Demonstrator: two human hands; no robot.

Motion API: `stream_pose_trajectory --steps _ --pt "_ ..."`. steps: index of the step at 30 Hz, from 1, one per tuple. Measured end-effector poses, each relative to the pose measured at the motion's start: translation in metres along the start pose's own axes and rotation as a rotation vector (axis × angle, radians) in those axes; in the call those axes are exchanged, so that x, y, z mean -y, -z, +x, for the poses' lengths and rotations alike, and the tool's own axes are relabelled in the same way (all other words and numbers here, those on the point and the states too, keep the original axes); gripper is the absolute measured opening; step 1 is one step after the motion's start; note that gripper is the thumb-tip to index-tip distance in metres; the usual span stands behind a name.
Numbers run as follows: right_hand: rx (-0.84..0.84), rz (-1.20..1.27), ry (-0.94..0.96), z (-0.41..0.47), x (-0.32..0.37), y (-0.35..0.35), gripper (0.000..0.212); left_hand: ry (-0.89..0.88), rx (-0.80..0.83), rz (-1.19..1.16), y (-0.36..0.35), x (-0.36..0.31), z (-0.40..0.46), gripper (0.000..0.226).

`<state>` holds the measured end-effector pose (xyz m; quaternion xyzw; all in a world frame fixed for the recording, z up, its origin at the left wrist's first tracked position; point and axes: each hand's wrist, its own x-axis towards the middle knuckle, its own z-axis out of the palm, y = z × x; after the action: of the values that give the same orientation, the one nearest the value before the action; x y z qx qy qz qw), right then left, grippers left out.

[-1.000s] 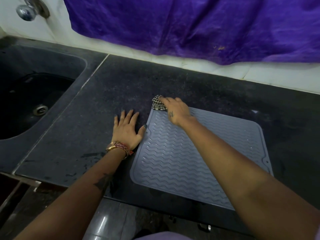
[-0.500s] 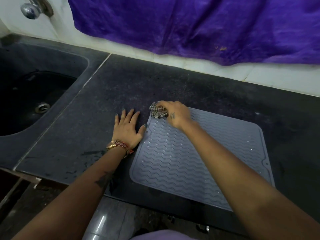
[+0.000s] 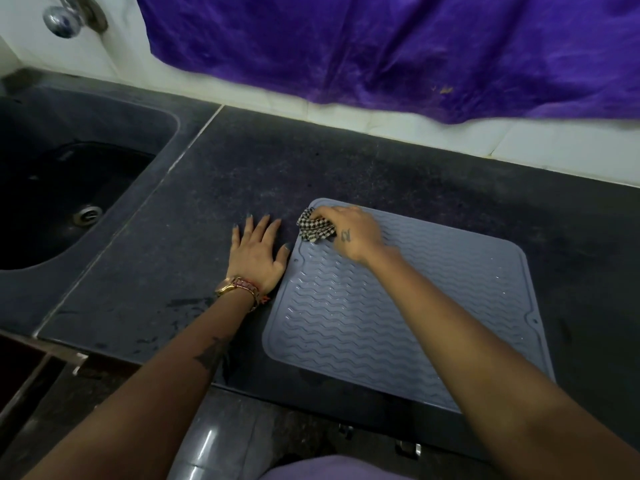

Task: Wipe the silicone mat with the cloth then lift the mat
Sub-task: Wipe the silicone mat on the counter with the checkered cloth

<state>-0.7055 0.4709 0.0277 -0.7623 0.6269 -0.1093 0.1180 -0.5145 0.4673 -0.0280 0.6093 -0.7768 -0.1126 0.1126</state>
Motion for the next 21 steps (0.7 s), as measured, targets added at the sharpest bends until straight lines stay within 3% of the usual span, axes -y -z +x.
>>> stream_pose_trajectory --steps 5,13,17,21 --pt "-0.047 -0.031 0.025 -0.022 0.01 -0.016 0.061 -0.009 -0.02 -0.025 0.0 0.0 0.0 0.053" --pt "0.038 0.069 0.048 -0.03 0.01 -0.011 0.058 -0.012 -0.022 -0.046 0.0 0.001 -0.001 0.057" --pt "0.094 0.28 0.032 -0.029 0.005 0.003 0.052 -0.014 -0.036 -0.064 0.001 0.001 -0.002 0.064" --pt "0.094 0.578 -0.118 -0.038 0.006 0.001 0.05 -0.009 -0.029 -0.052 -0.001 0.001 -0.001 0.064"
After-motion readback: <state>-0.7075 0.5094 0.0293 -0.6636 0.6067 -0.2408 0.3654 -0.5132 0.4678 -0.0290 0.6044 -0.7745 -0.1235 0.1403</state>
